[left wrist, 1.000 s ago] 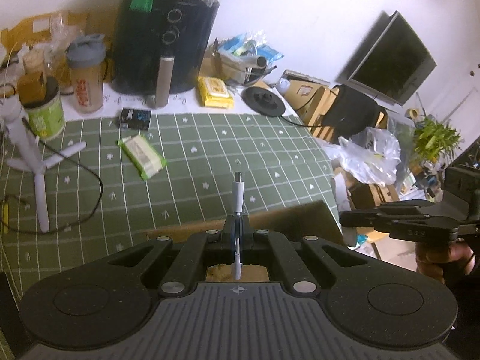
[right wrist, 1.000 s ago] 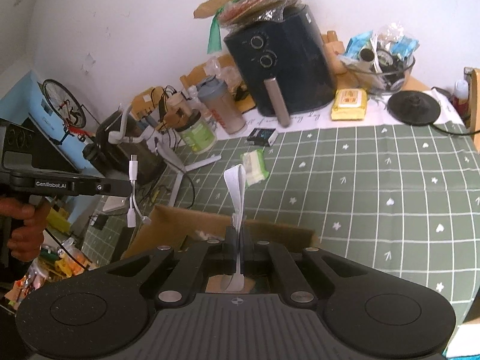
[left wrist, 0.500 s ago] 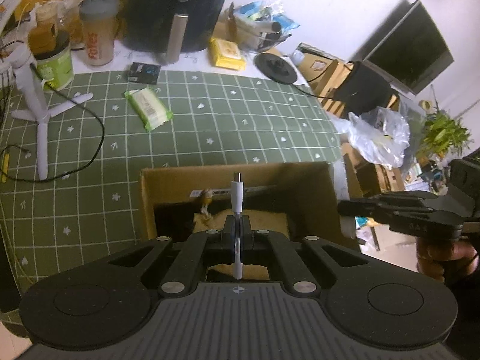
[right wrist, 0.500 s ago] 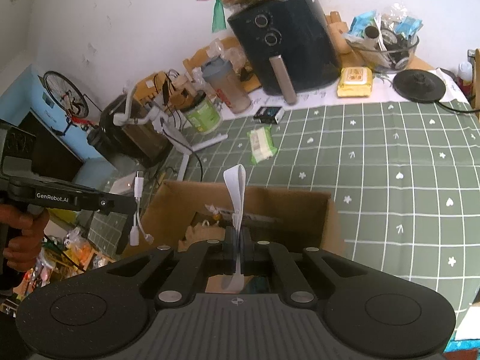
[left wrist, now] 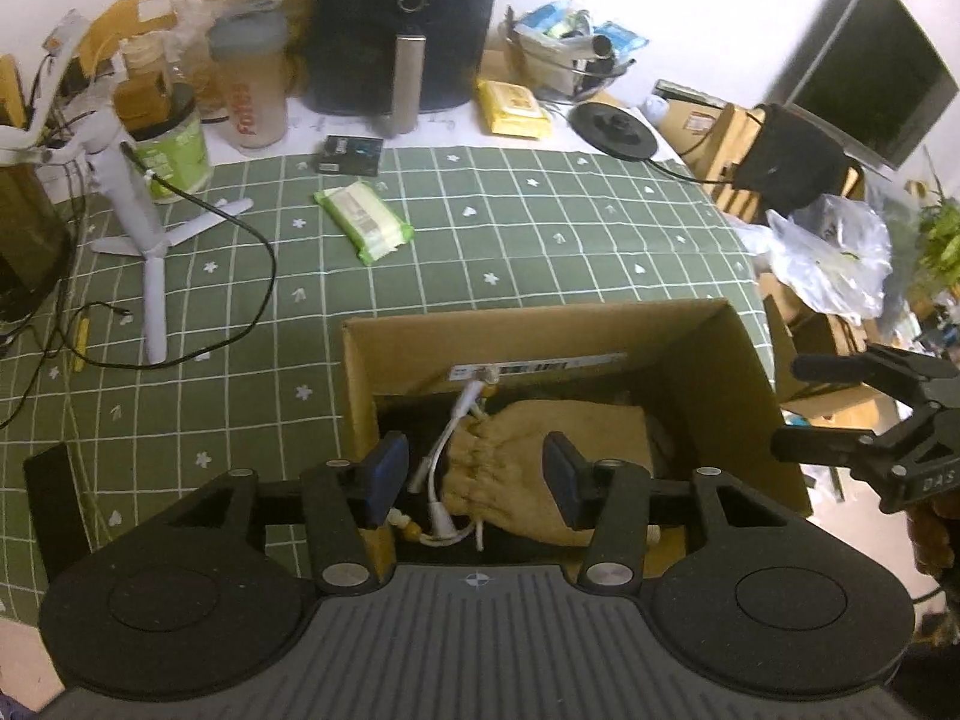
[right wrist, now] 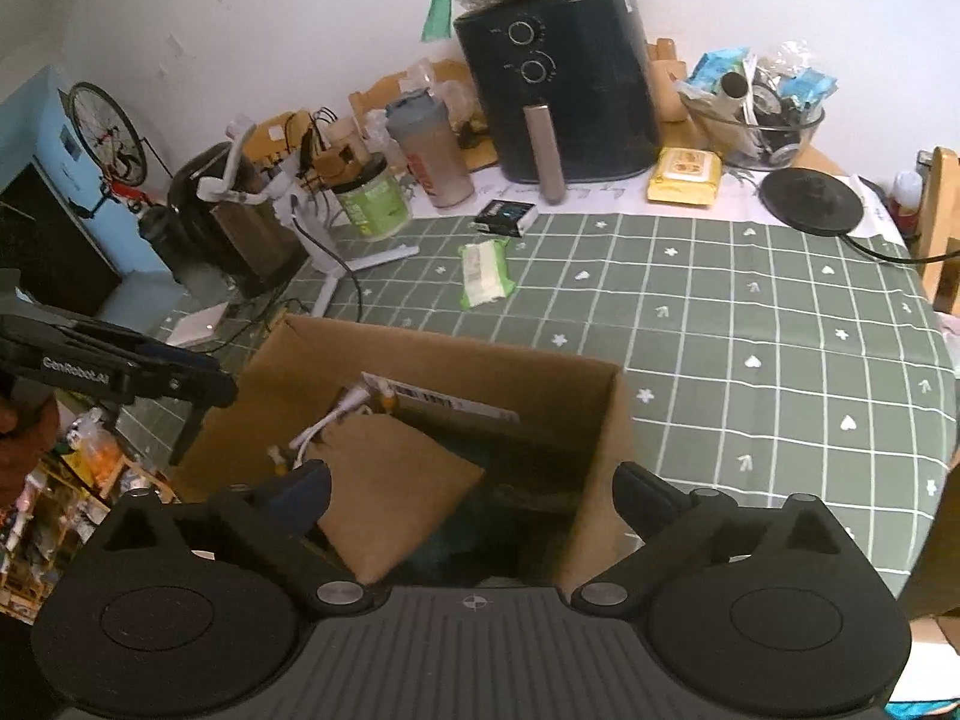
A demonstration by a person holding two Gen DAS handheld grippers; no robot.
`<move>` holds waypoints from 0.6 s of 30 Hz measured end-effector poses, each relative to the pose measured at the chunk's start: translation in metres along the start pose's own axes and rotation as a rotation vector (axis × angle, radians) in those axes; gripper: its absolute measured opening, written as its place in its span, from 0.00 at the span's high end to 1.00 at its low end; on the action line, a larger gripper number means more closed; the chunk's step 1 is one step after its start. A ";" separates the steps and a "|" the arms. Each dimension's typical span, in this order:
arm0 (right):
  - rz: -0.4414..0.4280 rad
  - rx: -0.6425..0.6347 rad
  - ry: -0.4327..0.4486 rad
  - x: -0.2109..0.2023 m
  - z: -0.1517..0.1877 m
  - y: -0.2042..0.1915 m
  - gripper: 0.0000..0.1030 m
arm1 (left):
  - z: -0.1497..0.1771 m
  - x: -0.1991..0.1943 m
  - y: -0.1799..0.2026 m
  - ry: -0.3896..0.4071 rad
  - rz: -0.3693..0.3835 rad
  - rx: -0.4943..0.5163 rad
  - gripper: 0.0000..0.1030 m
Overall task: Organize soft objects
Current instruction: 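Open both grippers to drop the cable and strap into the box, then withdraw both grippers up and away from the box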
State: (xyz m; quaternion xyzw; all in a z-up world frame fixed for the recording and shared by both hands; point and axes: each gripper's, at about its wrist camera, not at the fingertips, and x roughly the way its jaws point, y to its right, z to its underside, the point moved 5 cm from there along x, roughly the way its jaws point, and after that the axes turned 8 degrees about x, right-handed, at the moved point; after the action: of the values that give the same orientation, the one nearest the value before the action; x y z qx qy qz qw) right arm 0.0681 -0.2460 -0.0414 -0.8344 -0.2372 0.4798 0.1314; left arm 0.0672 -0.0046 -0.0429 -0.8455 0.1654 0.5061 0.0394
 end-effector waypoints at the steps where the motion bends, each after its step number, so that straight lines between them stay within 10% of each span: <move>1: 0.005 -0.002 -0.002 0.000 0.000 0.001 0.02 | 0.000 -0.001 0.000 0.003 -0.008 -0.004 0.53; 18: 0.156 -0.064 -0.030 0.005 -0.008 0.002 0.00 | 0.009 -0.002 0.004 0.001 -0.071 -0.024 0.53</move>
State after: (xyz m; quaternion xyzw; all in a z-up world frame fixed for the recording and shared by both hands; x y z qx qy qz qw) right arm 0.0773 -0.2448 -0.0418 -0.8468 -0.1885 0.4933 0.0632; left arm 0.0575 -0.0059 -0.0447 -0.8517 0.1291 0.5057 0.0472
